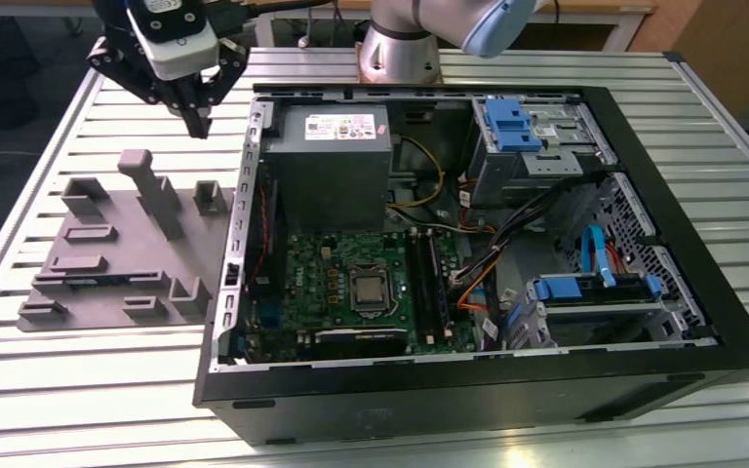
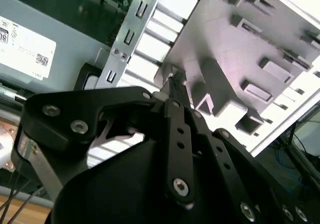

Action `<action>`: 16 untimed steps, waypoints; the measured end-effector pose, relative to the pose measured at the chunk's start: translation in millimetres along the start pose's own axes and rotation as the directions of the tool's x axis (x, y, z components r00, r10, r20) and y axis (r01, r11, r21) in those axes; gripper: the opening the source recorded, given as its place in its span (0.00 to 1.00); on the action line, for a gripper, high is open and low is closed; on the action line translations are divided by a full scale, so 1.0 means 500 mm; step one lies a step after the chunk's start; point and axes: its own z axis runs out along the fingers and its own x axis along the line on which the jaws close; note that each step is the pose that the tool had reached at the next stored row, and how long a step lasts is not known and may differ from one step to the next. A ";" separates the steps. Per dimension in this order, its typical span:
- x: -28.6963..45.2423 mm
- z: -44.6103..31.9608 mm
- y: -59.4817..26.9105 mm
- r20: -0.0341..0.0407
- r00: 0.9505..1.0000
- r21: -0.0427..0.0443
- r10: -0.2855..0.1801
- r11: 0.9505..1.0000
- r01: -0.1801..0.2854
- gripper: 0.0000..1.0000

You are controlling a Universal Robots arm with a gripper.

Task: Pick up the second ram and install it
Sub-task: 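Pick up the second ram and move it above second insertion slot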

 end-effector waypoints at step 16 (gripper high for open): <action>0.112 0.000 -0.005 0.000 1.000 0.000 0.000 1.000 0.000 0.11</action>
